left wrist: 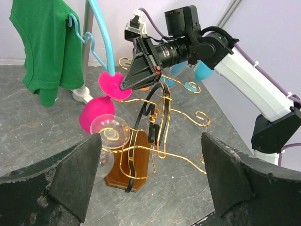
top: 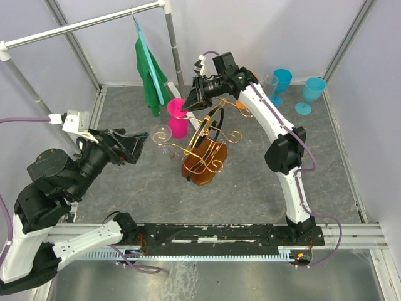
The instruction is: Take the wine glass off the wine glass rack
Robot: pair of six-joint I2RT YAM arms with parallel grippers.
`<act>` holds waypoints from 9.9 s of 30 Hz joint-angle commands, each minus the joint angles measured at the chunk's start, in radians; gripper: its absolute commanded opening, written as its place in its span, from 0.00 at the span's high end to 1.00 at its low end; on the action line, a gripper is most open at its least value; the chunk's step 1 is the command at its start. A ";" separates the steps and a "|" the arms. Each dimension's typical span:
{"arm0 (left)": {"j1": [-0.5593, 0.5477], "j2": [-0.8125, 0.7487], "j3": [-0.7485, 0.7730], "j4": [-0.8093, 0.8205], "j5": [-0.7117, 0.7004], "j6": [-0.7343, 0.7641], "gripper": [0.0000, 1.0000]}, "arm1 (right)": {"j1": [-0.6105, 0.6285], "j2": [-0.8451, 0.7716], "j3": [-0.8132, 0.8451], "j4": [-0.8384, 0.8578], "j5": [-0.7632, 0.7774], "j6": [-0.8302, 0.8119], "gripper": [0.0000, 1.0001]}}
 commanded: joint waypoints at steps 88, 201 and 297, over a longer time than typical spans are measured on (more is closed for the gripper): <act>0.001 -0.041 0.005 0.024 -0.010 -0.031 0.07 | -0.350 -0.654 -0.631 0.795 -0.274 0.551 0.99; 0.002 -0.005 -0.011 0.046 -0.018 0.038 0.05 | -0.372 -0.043 -0.936 0.091 1.905 -0.564 0.77; 0.692 0.464 0.233 -0.072 0.767 -0.173 0.52 | 0.185 -0.836 -0.477 -0.062 0.592 -0.287 0.39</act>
